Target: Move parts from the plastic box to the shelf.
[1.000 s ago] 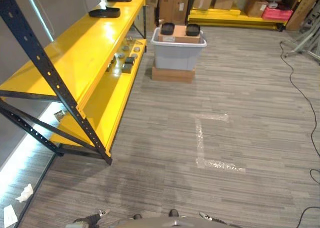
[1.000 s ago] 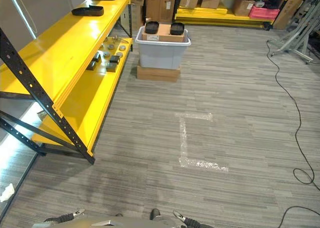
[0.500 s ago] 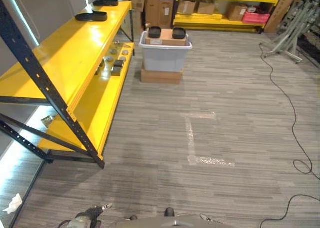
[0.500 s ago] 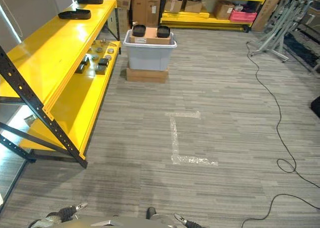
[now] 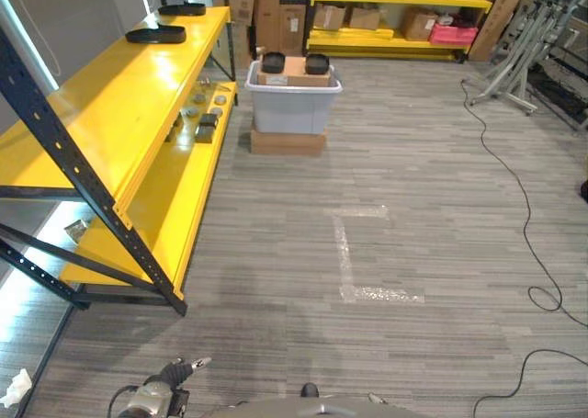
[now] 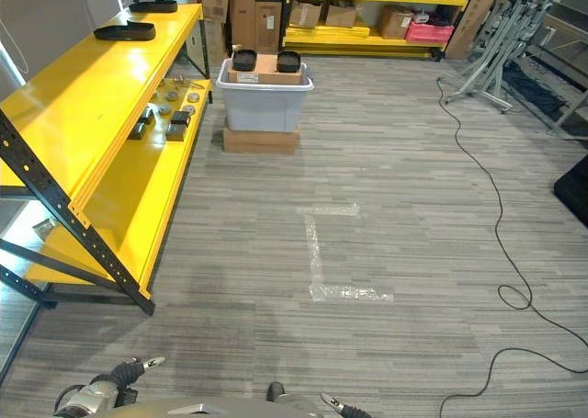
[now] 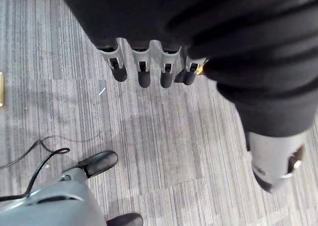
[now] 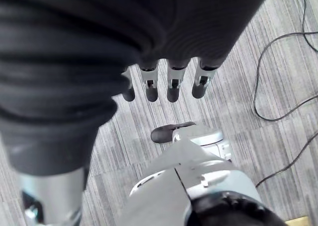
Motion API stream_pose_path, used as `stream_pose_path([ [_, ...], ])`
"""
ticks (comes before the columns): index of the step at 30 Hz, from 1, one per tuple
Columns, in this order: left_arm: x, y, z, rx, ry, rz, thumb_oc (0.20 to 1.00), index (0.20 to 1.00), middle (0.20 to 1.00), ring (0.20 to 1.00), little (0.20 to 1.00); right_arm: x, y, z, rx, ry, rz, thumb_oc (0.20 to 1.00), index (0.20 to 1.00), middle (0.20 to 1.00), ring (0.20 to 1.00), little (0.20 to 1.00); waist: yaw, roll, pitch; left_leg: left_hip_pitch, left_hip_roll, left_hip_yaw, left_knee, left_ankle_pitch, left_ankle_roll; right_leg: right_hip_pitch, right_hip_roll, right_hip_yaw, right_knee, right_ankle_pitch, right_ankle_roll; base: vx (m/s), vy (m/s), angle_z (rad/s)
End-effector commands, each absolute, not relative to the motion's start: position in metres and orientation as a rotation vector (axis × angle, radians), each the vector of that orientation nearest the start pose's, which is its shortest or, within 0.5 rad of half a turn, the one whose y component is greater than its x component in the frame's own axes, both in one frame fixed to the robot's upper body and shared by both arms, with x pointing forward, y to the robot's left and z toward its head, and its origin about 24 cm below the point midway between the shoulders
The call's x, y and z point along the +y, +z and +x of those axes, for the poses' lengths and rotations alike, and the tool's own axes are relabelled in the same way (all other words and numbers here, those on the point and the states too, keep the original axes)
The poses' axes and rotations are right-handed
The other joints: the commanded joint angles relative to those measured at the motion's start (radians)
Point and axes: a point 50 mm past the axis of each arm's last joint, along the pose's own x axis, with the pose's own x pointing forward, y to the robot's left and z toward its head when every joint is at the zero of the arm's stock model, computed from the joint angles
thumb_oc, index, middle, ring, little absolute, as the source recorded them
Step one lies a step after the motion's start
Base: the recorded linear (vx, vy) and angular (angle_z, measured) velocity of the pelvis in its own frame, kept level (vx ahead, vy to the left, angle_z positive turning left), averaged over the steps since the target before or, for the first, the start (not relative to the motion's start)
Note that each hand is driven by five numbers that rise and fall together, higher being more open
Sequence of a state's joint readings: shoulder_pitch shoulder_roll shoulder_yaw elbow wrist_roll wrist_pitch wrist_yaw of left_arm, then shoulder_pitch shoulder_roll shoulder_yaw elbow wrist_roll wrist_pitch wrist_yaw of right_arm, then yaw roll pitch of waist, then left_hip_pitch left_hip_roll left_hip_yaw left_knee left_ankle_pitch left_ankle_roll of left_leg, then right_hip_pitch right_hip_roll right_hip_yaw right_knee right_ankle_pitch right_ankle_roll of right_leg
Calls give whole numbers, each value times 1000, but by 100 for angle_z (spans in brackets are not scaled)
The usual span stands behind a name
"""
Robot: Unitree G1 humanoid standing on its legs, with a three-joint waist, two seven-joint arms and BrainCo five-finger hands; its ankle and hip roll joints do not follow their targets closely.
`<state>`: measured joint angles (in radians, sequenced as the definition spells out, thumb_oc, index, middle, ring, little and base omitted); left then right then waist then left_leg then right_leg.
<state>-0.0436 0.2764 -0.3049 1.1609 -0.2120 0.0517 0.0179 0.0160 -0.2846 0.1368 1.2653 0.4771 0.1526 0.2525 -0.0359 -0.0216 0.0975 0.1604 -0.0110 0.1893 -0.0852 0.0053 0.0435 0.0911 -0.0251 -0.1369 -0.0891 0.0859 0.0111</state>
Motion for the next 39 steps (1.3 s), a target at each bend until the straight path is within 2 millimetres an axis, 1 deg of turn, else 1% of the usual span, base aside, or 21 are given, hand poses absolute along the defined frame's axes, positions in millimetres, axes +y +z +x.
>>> stream_pose_path([
  [1,236,-154,121,1210,52,268,1000,1000,1000,1000,1000,-243,-162,71,1351,-146,276,1000,1000,1000,1000,1000,-6,8,24,17,21,13,-2,-95,-18,72,-38,-23,17,-125,74,0,0,0],
  [3,236,-156,115,1235,71,241,1000,1000,1000,1000,1000,-245,-162,71,1349,-158,264,1000,1000,1000,1000,1000,-4,7,24,17,20,10,-2,-94,-18,72,-39,-25,19,-126,73,0,0,0],
  [4,235,-157,111,1251,95,217,1000,1000,1000,1000,1000,-247,-162,70,1358,-182,229,1000,1000,1000,1000,1000,-2,6,24,17,19,8,-2,-94,-17,72,-40,-28,21,-127,73,0,0,0],
  [6,235,-157,110,1255,103,209,1000,1000,1000,1000,1000,-248,-162,71,1354,-187,211,1000,1000,1000,1000,1000,-1,6,25,17,19,6,-2,-94,-17,73,-40,-29,21,-127,72,0,0,0],
  [8,237,-157,108,1260,113,200,1000,1000,1000,1000,1000,-255,-159,76,1318,-222,161,1000,1000,1000,1000,1000,6,6,27,17,17,0,0,-96,-16,74,-43,-36,22,-128,72,0,0,0],
  [10,243,-155,110,1253,118,189,1000,1000,1000,1000,1000,-261,-157,80,1296,-201,116,1000,1000,1000,1000,1000,8,6,30,15,16,-3,1,-95,-16,73,-44,-40,25,-129,73,15,26,6],
  [13,249,-153,114,1243,110,188,1000,1000,1000,1000,1000,-265,-155,82,1290,-188,149,1000,1000,1000,1000,1000,12,7,32,15,15,-7,2,-95,-15,72,-47,-45,30,-130,75,25,30,8],
  [14,253,-151,115,1239,109,180,1000,1000,1000,1000,1000,-267,-153,84,1281,-178,127,1000,1000,1000,1000,1000,13,7,32,13,14,-9,5,-96,-14,72,-49,-47,32,-131,75,33,39,4],
  [19,252,-150,118,1233,92,156,1000,1000,1000,1000,1000,-270,-151,87,1268,-165,131,1000,1000,1000,1000,1000,16,2,36,9,9,-14,22,-104,-8,68,-55,-42,36,-130,77,37,64,2],
  [21,249,-151,118,1228,83,147,1000,1000,1000,1000,1000,-267,-152,88,1277,-147,147,1000,1000,1000,1000,1000,18,0,39,8,6,-15,32,-112,-4,66,-59,-39,40,-129,78,45,97,0],
  [23,240,-153,118,1226,37,142,1000,1000,1000,1000,1000,-257,-154,90,1284,-94,169,1000,1000,1000,1000,1000,25,-9,49,-3,-4,-13,74,-137,13,56,-76,-32,63,-129,83,56,122,-1],
  [25,236,-154,118,1228,20,155,1000,1000,1000,1000,1000,-253,-155,92,1281,-86,170,1000,1000,1000,1000,1000,28,-12,54,-9,-7,-13,94,-147,21,48,-82,-29,80,-129,87,38,97,-3],
  [28,229,-157,116,1242,-5,178,1000,1000,1000,1000,1000,-241,-157,100,1258,-65,172,1000,1000,1000,1000,1000,34,-13,74,-29,-18,-16,150,-173,44,24,-100,-16,147,-142,89,57,130,-3],
  [30,229,-157,115,1247,-8,188,1000,1000,1000,1000,1000,-237,-157,102,1247,-65,174,1000,1000,1000,1000,1000,35,-11,80,-36,-18,-14,166,-177,50,9,-106,-19,183,-146,92,37,77,-4],
  [32,228,-157,114,1252,-20,213,1000,1000,1000,1000,1000,-231,-157,110,1217,-65,175,1000,1000,1000,1000,1000,32,-3,95,-46,-12,-2,191,-185,63,-32,-117,-20,285,-144,98,50,103,-16],
  [33,229,-157,116,1246,-27,230,1000,1000,1000,1000,1000,-227,-157,113,1203,-61,163,1000,1000,1000,1000,1000,25,4,108,-52,-8,6,205,-191,75,-75,-125,-17,381,-122,107,65,133,-20],
  [34,229,-156,117,1241,-24,239,1000,1000,1000,1000,1000,-225,-157,115,1196,-56,155,1000,1000,1000,1000,1000,21,9,117,-53,-6,11,210,-195,81,-108,-132,-19,439,-100,109,75,117,-19],
  [35,229,-156,118,1238,-19,242,1000,1000,1000,1000,1000,-224,-157,115,1196,-54,152,1000,1000,1000,1000,1000,19,10,121,-51,-7,13,210,-197,82,-125,-137,-21,457,-86,110,65,62,-11],
  [36,230,-156,119,1236,-15,243,1000,1000,1000,1000,1000,-224,-157,115,1196,-52,150,1000,1000,1000,1000,1000,17,11,124,-50,-8,14,210,-199,83,-136,-139,-21,463,-78,111,151,10,-19],
  [37,231,-155,121,1226,3,235,1000,1000,1000,1000,1000,-221,-159,111,1211,-46,143,1000,1000,1000,1000,1000,9,7,132,-36,-14,13,210,-207,79,-168,-141,-30,444,-50,118,164,-18,-16],
  [39,232,-154,123,1218,13,225,1000,1000,1000,1000,1000,-221,-160,107,1227,-46,143,1000,1000,1000,1000,1000,-1,2,134,-22,-20,9,207,-213,72,-184,-135,-34,397,-34,125,234,-85,-21],
])
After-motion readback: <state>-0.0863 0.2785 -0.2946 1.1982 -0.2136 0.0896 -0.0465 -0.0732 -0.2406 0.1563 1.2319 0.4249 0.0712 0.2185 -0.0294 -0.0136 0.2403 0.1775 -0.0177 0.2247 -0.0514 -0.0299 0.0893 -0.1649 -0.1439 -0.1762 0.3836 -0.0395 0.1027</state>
